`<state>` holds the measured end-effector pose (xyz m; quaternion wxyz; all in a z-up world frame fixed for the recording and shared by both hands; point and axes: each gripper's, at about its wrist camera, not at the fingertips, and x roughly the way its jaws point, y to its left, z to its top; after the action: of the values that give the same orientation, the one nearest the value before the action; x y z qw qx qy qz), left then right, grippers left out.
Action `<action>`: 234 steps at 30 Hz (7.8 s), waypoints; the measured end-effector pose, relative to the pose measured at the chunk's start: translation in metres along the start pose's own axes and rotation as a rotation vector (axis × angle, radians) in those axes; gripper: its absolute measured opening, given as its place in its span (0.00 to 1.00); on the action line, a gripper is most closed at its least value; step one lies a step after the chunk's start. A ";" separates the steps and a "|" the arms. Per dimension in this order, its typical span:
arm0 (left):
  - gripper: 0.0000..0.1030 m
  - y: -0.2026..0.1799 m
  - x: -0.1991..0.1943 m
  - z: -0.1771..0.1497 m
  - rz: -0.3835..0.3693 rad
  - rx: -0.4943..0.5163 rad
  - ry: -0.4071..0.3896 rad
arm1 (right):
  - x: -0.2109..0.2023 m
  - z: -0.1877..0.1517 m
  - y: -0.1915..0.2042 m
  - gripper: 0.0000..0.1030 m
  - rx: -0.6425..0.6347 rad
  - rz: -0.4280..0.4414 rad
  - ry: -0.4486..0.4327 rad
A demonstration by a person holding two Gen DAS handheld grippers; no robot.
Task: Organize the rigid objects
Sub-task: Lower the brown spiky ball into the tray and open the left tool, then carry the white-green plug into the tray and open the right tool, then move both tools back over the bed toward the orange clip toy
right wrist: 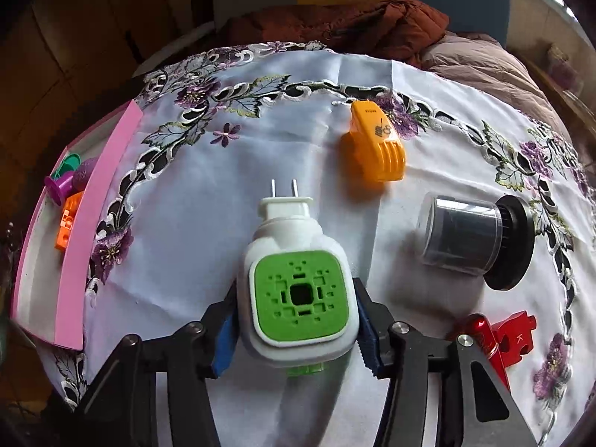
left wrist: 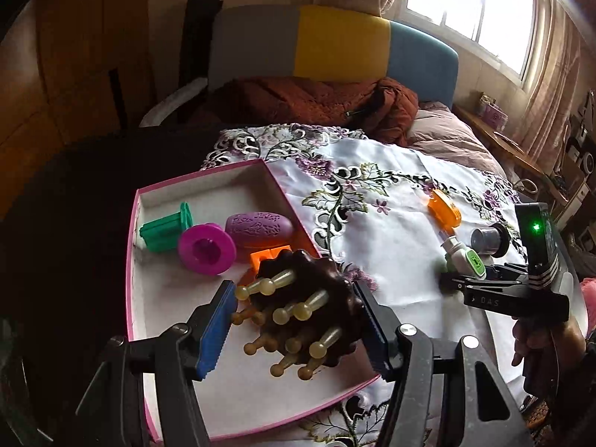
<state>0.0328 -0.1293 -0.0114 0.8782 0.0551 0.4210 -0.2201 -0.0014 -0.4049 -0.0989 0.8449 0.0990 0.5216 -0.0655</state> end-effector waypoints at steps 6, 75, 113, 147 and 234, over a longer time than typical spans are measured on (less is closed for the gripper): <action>0.61 0.040 0.001 -0.008 0.004 -0.081 0.025 | -0.001 0.001 -0.001 0.52 -0.002 0.007 -0.002; 0.78 0.087 -0.029 -0.025 0.191 -0.137 -0.048 | -0.034 0.014 0.019 0.51 -0.038 0.008 -0.135; 0.78 0.149 -0.025 -0.041 0.214 -0.277 -0.042 | 0.030 0.035 0.275 0.51 -0.404 0.175 -0.023; 0.78 0.106 -0.043 -0.031 0.214 -0.157 -0.076 | -0.078 0.032 0.183 0.82 -0.244 0.146 -0.300; 0.66 -0.205 0.144 0.083 -0.266 0.167 0.226 | -0.106 -0.020 -0.177 1.00 0.677 -0.247 -0.320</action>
<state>0.0818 -0.3858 -0.0500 0.7810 0.0961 0.5008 -0.3607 -0.1039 -0.5711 -0.0299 0.8209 0.2972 0.3401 -0.3495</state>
